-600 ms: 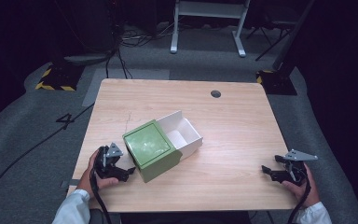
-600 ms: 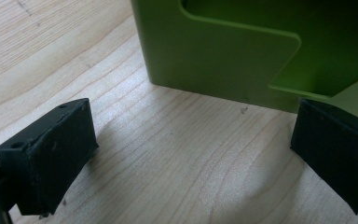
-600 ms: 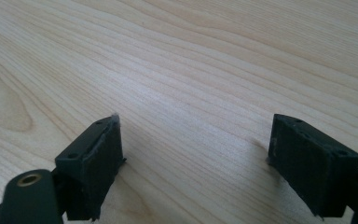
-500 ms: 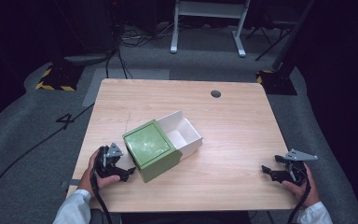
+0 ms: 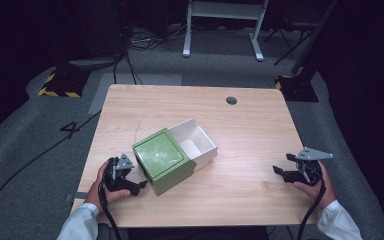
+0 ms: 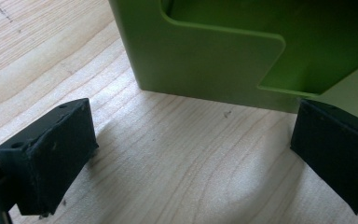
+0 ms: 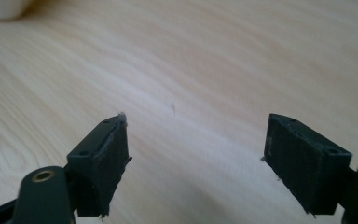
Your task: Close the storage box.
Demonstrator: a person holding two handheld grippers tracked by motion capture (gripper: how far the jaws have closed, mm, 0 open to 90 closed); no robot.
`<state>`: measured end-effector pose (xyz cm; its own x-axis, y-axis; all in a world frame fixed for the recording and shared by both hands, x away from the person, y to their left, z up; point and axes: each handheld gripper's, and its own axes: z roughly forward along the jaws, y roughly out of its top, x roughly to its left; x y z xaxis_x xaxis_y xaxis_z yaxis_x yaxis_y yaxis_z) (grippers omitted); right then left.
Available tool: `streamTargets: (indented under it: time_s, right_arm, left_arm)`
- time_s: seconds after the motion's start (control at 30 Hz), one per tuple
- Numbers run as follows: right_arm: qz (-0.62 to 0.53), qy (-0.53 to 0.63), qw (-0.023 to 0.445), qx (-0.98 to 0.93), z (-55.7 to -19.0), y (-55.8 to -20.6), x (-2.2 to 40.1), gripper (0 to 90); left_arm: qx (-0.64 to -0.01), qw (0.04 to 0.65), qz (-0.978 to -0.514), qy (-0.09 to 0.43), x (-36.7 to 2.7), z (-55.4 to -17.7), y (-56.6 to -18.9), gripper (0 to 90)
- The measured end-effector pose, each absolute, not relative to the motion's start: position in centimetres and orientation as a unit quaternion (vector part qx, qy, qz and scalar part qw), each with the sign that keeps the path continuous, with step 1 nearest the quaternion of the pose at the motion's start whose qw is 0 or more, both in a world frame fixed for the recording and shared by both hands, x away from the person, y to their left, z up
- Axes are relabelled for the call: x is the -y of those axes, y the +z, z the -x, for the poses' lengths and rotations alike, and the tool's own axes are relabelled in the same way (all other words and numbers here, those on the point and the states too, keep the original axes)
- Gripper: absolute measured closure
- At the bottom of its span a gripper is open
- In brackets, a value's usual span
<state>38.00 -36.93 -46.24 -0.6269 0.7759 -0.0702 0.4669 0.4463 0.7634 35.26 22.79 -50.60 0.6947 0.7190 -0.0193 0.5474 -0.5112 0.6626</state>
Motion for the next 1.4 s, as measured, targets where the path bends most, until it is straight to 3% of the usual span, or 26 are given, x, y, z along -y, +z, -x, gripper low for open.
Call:
streamTargets:
  time_s: [0.2, 0.47, 0.83, 1.27, 1.4]
  right_arm:
    - [-0.35, 0.394, 0.212, -0.823, -39.9, -43.1, 33.7, 24.6]
    - [-0.297, 0.437, 0.201, -0.825, -42.7, -40.5, 25.8, 32.3]
    - [-0.288, 0.425, 0.165, -0.842, -45.3, -43.0, 20.0, 38.6]
    - [-0.289, 0.412, 0.122, -0.856, -46.6, -45.3, 18.8, 43.8]
    - [-0.292, 0.403, 0.09, -0.863, -47.0, -46.5, 18.9, 52.8]
  left_arm:
    - [-0.36, 0.331, -0.863, 0.126, -22.5, -35.1, -50.6, 0.1]
    - [-0.359, 0.33, -0.864, 0.126, -22.4, -35.1, -50.6, 0.1]
    - [-0.358, 0.33, -0.864, 0.126, -22.3, -35.3, -50.6, 0.0]
    - [-0.352, 0.331, -0.866, 0.124, -21.5, -36.3, -50.6, 0.0]
    - [-0.353, 0.332, -0.866, 0.126, -21.1, -36.7, -50.6, 0.0]
